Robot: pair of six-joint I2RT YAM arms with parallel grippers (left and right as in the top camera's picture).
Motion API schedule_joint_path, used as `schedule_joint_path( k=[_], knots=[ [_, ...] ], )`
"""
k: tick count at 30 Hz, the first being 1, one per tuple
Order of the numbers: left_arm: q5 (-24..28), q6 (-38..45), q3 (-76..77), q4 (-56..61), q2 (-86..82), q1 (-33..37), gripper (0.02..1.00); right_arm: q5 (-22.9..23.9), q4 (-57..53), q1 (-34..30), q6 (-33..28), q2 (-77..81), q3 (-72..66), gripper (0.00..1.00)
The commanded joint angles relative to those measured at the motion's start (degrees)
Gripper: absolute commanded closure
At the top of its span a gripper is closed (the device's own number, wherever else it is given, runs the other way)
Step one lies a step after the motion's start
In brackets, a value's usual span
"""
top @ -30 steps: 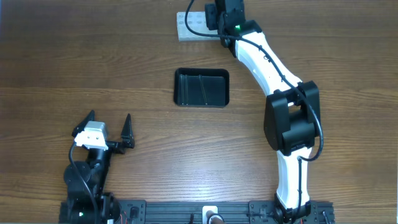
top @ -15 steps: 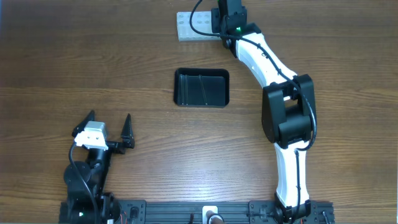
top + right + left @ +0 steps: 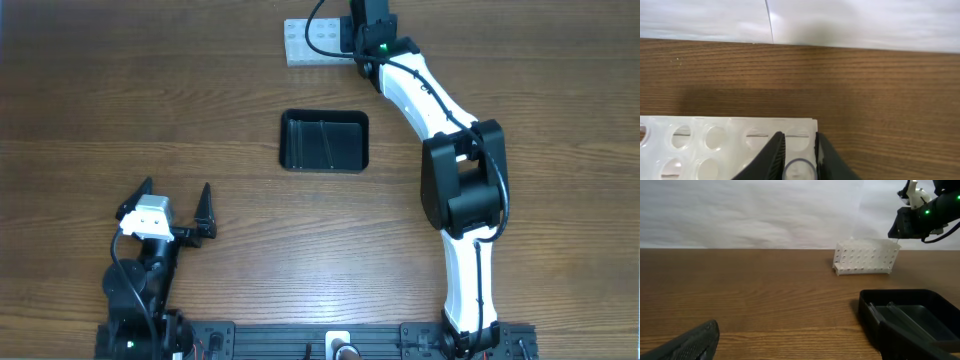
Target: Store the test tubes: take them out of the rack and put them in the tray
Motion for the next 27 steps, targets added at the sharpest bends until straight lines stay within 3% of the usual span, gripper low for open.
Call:
schedule_joint_path(
  k=[1, 12, 27],
  knots=[
    [0.9, 0.7, -0.4, 0.2, -0.4, 0.3, 0.018, 0.7, 0.2, -0.1, 0.4, 0.3, 0.2, 0.851],
    [0.9, 0.7, -0.4, 0.2, -0.4, 0.3, 0.018, 0.7, -0.4, 0.1, 0.4, 0.2, 1.4, 0.890],
    [0.9, 0.7, -0.4, 0.2, -0.4, 0.3, 0.018, 0.8, -9.7, 0.1, 0.1, -5.6, 15.1, 0.915]
  ],
)
